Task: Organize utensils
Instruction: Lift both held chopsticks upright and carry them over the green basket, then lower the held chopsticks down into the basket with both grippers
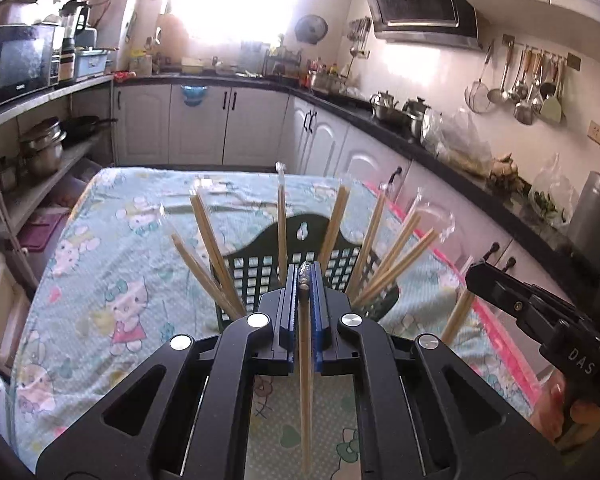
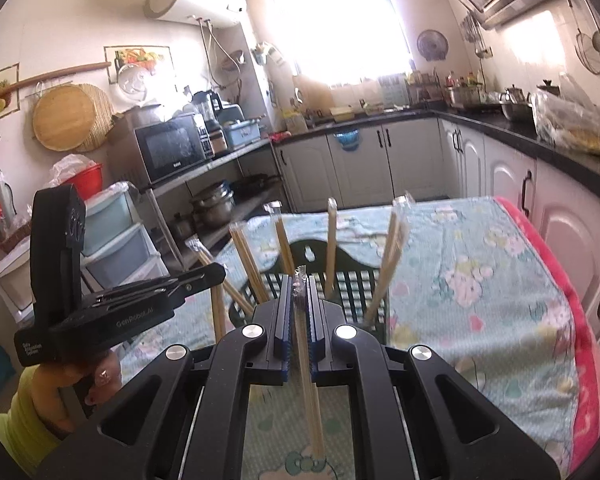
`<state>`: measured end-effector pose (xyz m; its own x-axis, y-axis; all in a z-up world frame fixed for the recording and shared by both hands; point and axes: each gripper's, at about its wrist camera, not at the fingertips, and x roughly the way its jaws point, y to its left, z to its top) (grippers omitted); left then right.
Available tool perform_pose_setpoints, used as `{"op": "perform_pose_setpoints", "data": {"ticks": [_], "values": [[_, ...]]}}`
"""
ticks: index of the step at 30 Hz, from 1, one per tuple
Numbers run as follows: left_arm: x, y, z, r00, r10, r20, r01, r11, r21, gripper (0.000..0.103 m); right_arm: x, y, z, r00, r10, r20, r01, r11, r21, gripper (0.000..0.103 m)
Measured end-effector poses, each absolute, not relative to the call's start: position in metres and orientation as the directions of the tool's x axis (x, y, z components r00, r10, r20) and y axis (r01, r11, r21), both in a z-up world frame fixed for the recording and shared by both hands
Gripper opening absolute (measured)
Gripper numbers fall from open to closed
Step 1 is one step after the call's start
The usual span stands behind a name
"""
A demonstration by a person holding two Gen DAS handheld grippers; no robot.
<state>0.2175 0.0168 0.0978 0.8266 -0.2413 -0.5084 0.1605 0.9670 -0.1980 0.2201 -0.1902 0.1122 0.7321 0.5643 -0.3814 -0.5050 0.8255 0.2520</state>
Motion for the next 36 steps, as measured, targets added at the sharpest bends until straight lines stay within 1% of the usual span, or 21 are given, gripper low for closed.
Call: {"op": "perform_pose_setpoints", "data": {"ticks": [13, 20, 25, 29, 32, 36], "values": [[0.226, 0.019, 0.145, 0.880, -0.212, -0.424, 0.144, 0.972, -0.187, 0.003, 0.234, -0.184, 0.157, 0.767, 0.570, -0.293, -0.528, 0.821, 0.217, 0.007], [0.231, 0.017, 0.185, 0.919, -0.182, -0.349, 0.138, 0.979, -0.147, 0.003, 0.242, -0.187, 0.191, 0.794, 0.567, -0.218, -0.532, 0.822, 0.203, 0.007], [0.238, 0.019, 0.209, 0.946, -0.133, -0.295, 0.103, 0.988, -0.116, 0.003, 0.251, -0.191, 0.210, 0.809, 0.562, -0.170, -0.532, 0.824, 0.193, 0.007], [0.246, 0.022, 0.212, 0.958, -0.077, -0.276, 0.053, 0.994, -0.093, 0.003, 0.264, -0.195, 0.215, 0.821, 0.551, -0.150, -0.520, 0.830, 0.203, 0.007], [0.255, 0.027, 0.206, 0.959, -0.056, -0.278, 0.026, 0.994, -0.108, 0.003, 0.276, -0.197, 0.213, 0.829, 0.539, -0.150, -0.505, 0.836, 0.215, 0.007], [0.267, 0.036, 0.189, 0.952, -0.044, -0.303, 0.001, 0.990, -0.139, 0.003, 0.290, -0.199, 0.201, 0.830, 0.533, -0.164, -0.490, 0.838, 0.239, 0.007]]}}
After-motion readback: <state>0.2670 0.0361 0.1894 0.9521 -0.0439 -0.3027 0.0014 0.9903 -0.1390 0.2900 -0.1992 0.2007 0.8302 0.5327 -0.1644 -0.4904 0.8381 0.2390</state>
